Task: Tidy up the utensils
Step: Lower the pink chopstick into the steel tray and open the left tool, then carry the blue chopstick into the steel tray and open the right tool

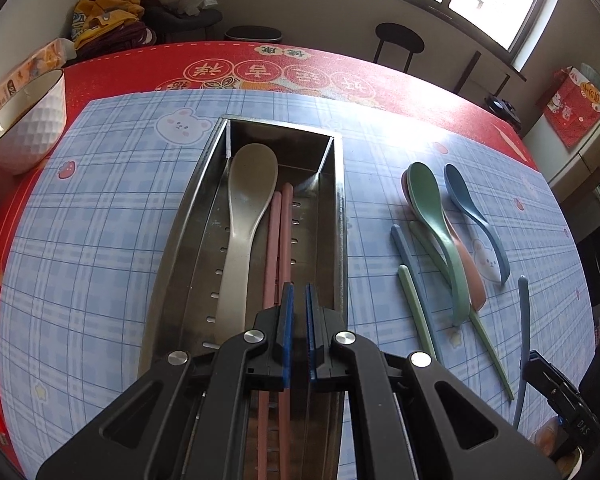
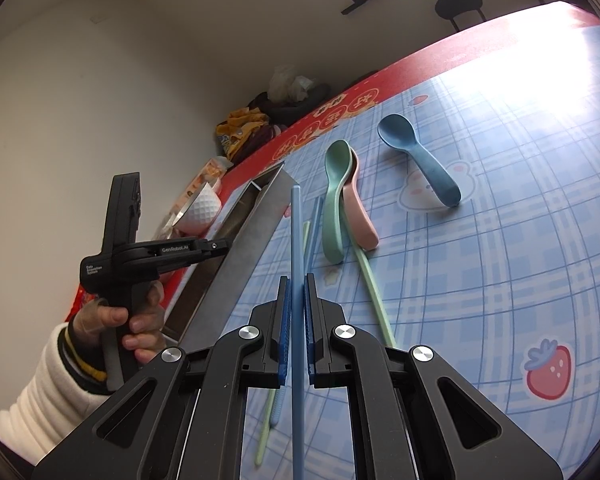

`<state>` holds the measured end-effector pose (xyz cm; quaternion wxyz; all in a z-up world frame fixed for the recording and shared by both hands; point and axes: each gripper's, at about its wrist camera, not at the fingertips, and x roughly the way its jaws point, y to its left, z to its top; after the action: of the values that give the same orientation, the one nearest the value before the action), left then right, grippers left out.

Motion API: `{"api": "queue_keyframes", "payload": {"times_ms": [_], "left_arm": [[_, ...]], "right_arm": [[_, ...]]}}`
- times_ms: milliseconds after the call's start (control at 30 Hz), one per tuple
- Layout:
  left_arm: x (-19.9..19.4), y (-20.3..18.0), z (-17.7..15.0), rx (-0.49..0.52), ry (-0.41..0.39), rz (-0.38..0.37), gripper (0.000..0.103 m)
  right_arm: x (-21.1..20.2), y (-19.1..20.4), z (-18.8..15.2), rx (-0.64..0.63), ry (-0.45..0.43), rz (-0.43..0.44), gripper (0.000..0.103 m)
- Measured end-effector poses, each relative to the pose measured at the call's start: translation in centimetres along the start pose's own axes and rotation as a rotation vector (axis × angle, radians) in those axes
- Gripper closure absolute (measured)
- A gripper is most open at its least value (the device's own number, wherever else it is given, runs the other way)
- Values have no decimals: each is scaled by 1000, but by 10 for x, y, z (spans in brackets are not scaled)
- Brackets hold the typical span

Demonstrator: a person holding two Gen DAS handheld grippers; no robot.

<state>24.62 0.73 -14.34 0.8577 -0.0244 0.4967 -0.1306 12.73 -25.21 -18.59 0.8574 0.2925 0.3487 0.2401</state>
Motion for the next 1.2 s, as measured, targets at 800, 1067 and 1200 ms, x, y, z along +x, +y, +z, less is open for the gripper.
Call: {"api": "queue_keyframes", "payload": {"times_ms": [800, 1067, 1200], "left_arm": [[-98, 7, -101, 205, -445, 13, 37], [-106, 30, -119, 198, -535, 67, 6], [-108, 40, -125, 174, -581, 111, 6]], "right_arm": [[-1, -7, -1, 32, -6, -14, 96], [-7, -3, -3, 26, -28, -36, 97], [-8, -1, -4, 21, -24, -53, 97]]}}
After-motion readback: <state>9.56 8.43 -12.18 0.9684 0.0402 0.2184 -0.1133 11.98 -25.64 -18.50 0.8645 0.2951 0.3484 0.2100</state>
